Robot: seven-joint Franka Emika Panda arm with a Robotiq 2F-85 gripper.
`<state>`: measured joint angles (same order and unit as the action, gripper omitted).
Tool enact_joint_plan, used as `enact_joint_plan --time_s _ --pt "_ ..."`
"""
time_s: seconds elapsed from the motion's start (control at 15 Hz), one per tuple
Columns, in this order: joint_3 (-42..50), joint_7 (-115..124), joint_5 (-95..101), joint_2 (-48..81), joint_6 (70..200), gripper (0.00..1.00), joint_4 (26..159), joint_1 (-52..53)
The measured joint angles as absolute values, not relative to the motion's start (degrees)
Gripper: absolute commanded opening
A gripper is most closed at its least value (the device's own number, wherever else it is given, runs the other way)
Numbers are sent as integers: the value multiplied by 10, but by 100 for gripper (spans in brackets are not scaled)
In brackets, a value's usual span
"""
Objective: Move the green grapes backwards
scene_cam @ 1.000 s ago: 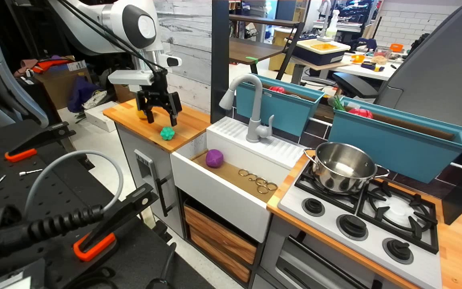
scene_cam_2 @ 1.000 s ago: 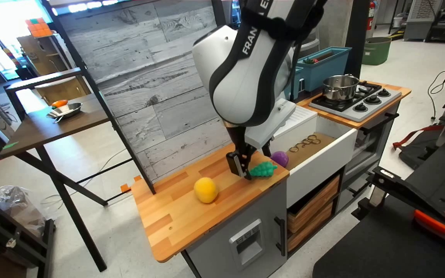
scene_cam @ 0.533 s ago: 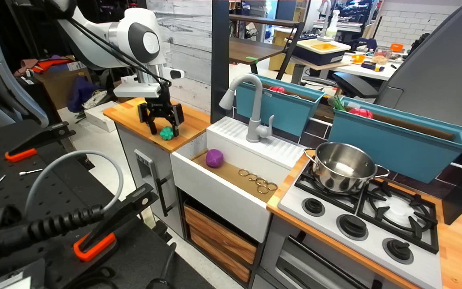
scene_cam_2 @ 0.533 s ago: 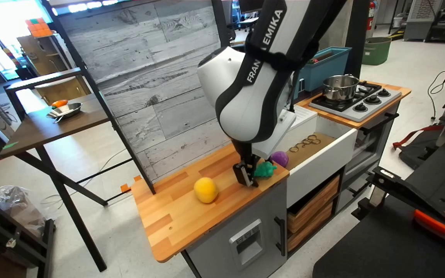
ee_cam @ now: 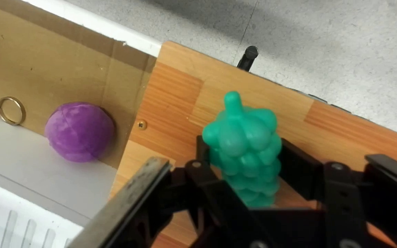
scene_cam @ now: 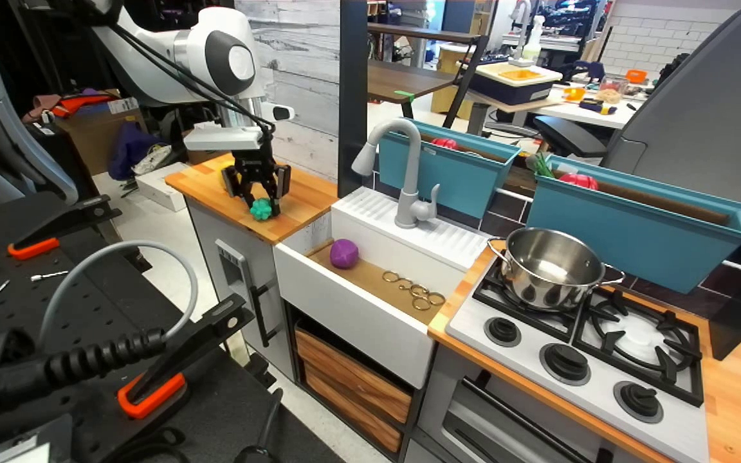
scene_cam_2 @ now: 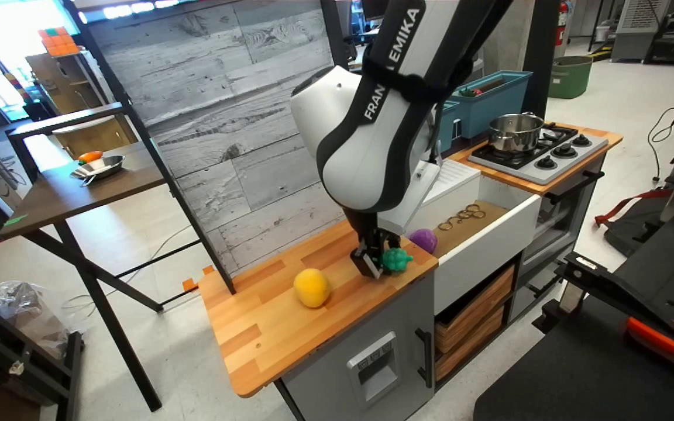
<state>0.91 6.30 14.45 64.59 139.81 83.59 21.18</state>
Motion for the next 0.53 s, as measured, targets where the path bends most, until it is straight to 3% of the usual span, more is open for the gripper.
enact_joint_plan --time_s 0.53 --pt "18 97 142 635 1412 25 789 210"
